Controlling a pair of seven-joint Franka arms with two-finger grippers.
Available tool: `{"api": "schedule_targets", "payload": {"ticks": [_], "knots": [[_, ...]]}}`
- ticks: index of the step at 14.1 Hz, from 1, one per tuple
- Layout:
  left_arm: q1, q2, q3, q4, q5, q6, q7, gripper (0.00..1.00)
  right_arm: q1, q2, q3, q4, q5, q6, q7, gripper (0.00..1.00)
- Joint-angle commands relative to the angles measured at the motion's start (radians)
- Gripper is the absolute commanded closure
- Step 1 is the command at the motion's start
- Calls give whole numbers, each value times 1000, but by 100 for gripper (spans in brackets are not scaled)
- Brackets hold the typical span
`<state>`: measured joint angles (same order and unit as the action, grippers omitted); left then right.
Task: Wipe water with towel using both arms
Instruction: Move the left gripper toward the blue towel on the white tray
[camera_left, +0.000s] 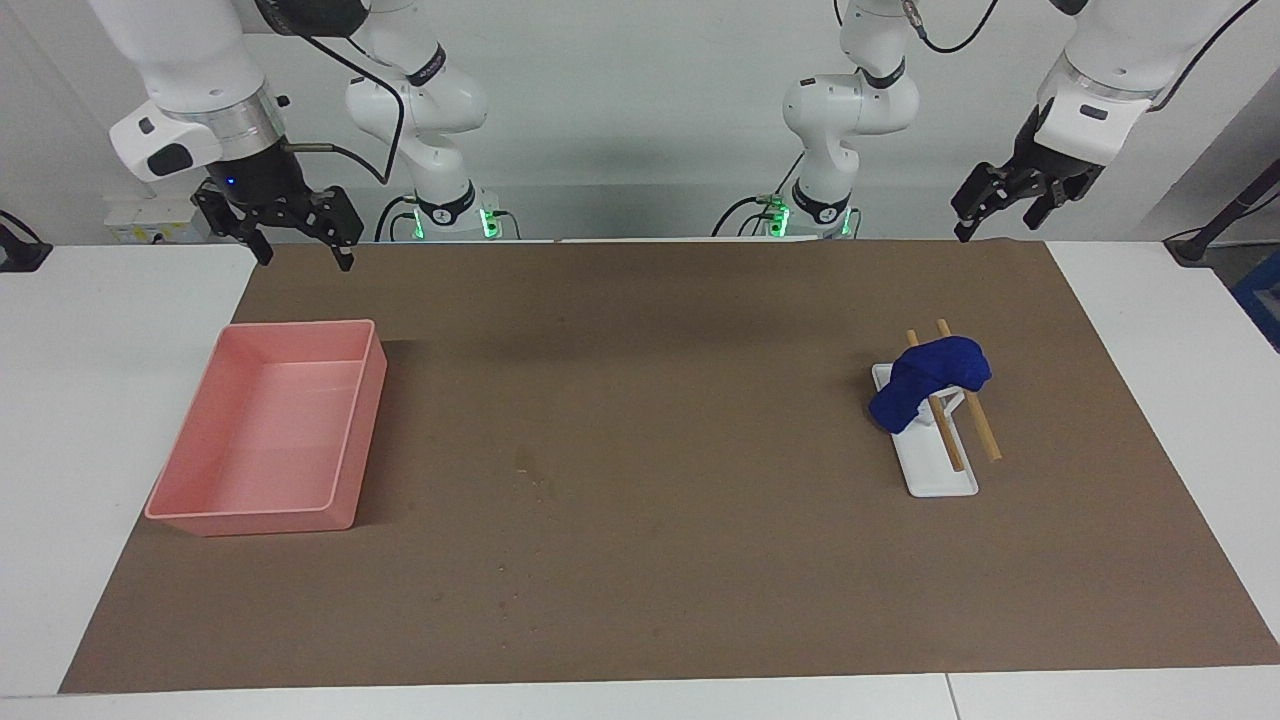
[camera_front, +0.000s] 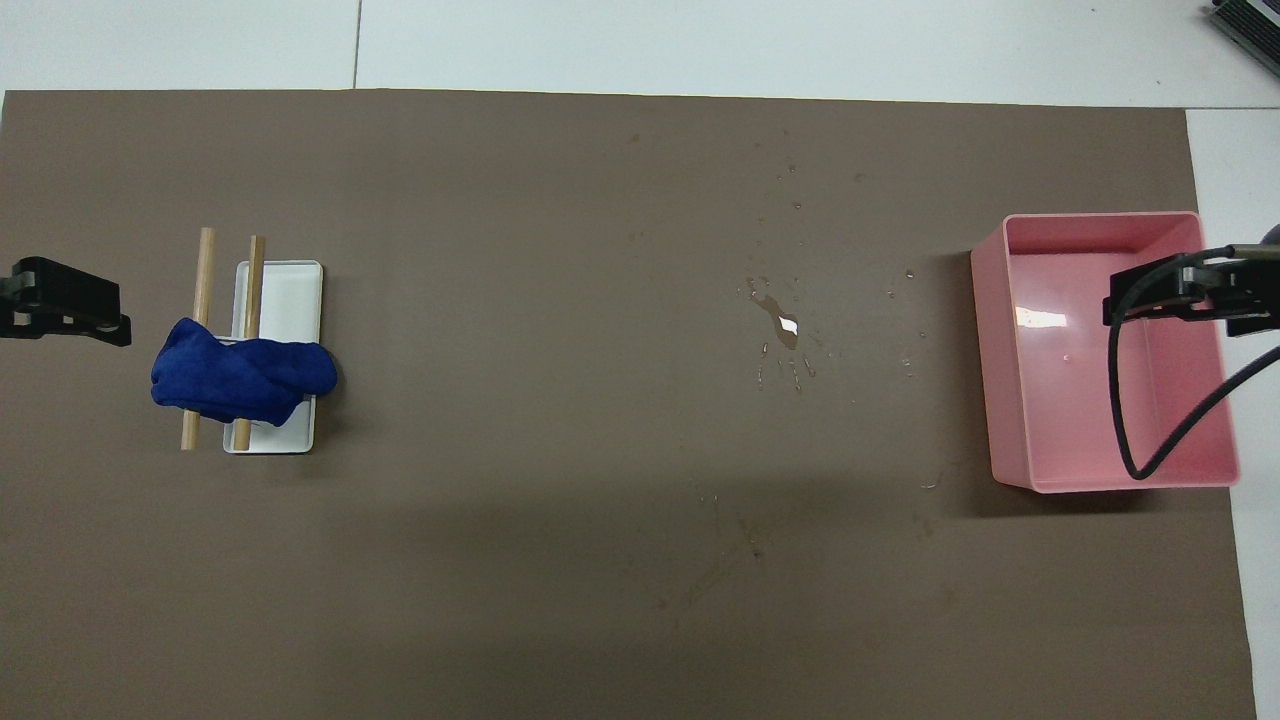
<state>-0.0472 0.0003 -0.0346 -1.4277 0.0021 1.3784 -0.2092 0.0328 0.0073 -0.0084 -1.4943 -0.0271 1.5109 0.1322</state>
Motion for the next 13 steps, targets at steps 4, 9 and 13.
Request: {"api": "schedule_targets", "payload": {"ticks": [4, 9, 13], "knots": [[-13, -34, 5, -45, 9, 24, 8, 0, -10, -23, 10, -7, 19, -47, -5, 0], [3, -133, 10, -279, 10, 253, -186, 0, -11, -46, 7, -24, 19, -63, -5, 0], [44, -210, 10, -486, 10, 439, -598, 0, -10, -47, 8, -35, 19, -51, -3, 0]]}}
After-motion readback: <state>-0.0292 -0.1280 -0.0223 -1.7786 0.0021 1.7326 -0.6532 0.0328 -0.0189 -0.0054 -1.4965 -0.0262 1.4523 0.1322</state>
